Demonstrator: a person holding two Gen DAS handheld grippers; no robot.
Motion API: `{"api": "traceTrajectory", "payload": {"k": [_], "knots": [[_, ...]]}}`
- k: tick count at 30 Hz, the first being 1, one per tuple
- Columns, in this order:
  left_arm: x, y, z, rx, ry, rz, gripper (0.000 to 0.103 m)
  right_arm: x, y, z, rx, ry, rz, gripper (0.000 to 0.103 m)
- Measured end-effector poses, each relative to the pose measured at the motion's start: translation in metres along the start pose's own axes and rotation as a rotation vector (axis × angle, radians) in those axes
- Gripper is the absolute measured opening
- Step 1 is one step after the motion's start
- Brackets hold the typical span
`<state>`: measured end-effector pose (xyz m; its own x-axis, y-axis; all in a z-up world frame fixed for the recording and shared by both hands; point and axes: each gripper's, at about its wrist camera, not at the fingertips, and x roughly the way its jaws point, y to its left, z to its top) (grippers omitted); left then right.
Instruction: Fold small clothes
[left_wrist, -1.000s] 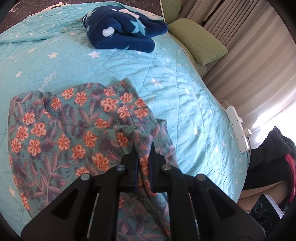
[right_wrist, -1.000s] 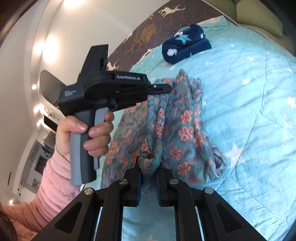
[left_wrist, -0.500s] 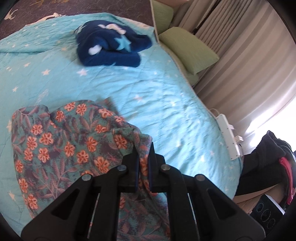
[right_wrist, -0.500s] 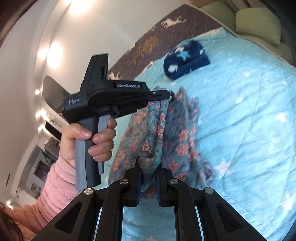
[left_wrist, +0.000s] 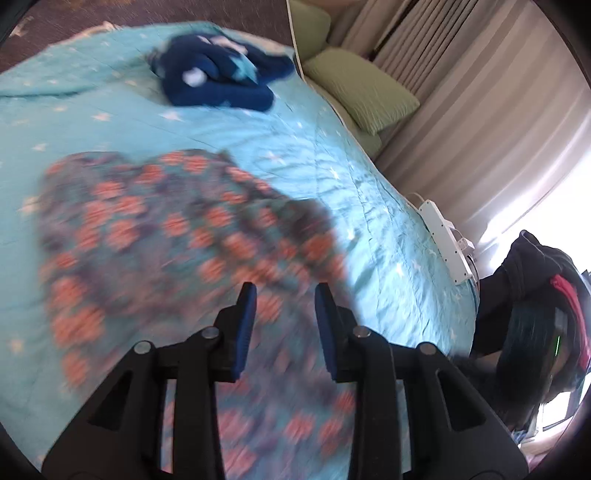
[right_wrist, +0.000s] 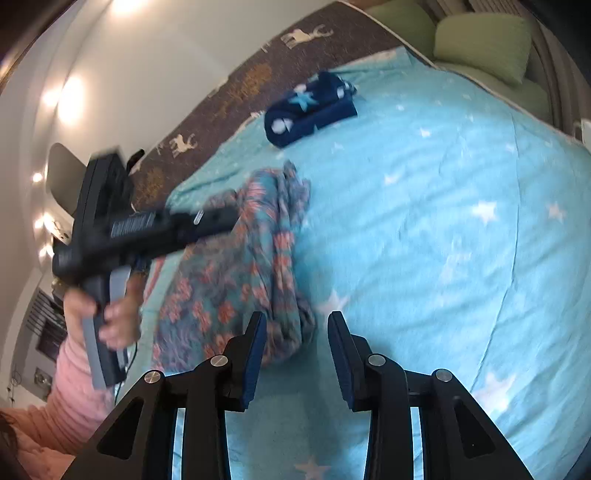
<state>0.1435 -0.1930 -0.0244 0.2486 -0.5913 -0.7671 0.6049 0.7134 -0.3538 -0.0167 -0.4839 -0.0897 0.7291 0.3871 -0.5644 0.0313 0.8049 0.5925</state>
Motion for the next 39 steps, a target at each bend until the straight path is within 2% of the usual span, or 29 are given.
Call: {"api": "traceTrajectory", "payload": {"k": [3, 7, 10, 13, 16, 18, 25, 31, 35, 39], "knots": [[-0.020, 0.015, -0.027, 0.018, -0.017, 0.060, 0.036, 0.000, 0.004, 0.028, -0.032, -0.005, 0.019, 0.036], [-0.011, 0.035, -0.062, 0.015, 0.034, 0.149, 0.035, 0.026, 0.011, 0.071, -0.067, 0.052, 0.070, 0.045], [-0.015, 0.038, -0.071, -0.005, -0.016, 0.139, 0.035, 0.061, 0.008, 0.105, -0.032, 0.116, 0.130, 0.048], [-0.013, 0.037, -0.071, -0.002, -0.014, 0.145, 0.036, 0.097, -0.003, 0.125, 0.030, 0.188, 0.158, 0.049], [-0.013, 0.037, -0.069, 0.016, 0.001, 0.138, 0.036, 0.125, -0.011, 0.133, 0.066, 0.239, 0.177, 0.049], [-0.014, 0.041, -0.070, 0.013, 0.006, 0.126, 0.036, 0.138, -0.013, 0.136, 0.084, 0.271, 0.225, 0.049], [-0.010, 0.042, -0.065, 0.010, 0.027, 0.118, 0.038, 0.173, -0.003, 0.162, 0.102, 0.301, 0.373, 0.051], [-0.006, 0.040, -0.059, 0.014, 0.032, 0.119, 0.040, 0.202, -0.001, 0.188, 0.184, 0.298, 0.461, 0.051], [-0.005, 0.039, -0.057, 0.019, 0.038, 0.122, 0.040, 0.200, 0.007, 0.197, 0.154, 0.280, 0.448, 0.051], [-0.006, 0.039, -0.057, 0.027, 0.040, 0.122, 0.041, 0.190, 0.003, 0.194, 0.086, 0.278, 0.305, 0.051]]}}
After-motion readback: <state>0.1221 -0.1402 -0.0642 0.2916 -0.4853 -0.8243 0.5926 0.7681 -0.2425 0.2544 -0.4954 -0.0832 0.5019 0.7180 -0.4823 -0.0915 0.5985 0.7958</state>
